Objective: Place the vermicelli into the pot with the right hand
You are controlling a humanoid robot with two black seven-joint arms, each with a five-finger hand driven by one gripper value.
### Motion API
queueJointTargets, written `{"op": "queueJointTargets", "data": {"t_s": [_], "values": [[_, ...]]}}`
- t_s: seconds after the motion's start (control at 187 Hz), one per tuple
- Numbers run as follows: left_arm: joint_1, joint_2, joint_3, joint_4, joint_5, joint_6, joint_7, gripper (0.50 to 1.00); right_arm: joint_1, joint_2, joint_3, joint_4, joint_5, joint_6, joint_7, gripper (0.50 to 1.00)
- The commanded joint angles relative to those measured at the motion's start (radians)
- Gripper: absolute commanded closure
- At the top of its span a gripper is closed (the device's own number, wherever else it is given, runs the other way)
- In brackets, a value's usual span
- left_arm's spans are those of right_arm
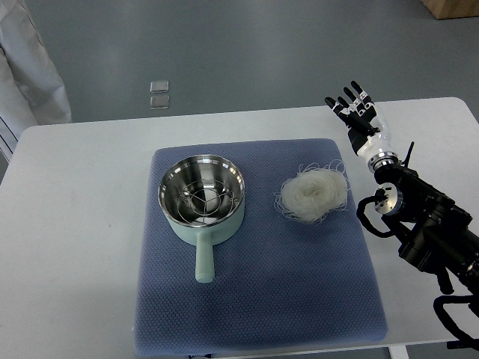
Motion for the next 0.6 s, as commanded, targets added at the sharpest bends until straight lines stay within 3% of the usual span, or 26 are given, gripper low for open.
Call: {"op": "queueJointTargets", "data": {"t_s": [0.0, 0.594], "values": [[0.0, 0.0, 0.0, 0.0, 0.0, 0.0, 0.0, 0.5, 0.0, 0.0, -0.001, 0.0, 0.0, 0.0, 0.0, 0.572], [-0.003, 0.0, -0.003, -0.002, 0.0, 0.006, -0.002, 0.5, 0.002, -0.003, -0.001, 0.0, 0.0, 0.0, 0.0, 0.572]]}}
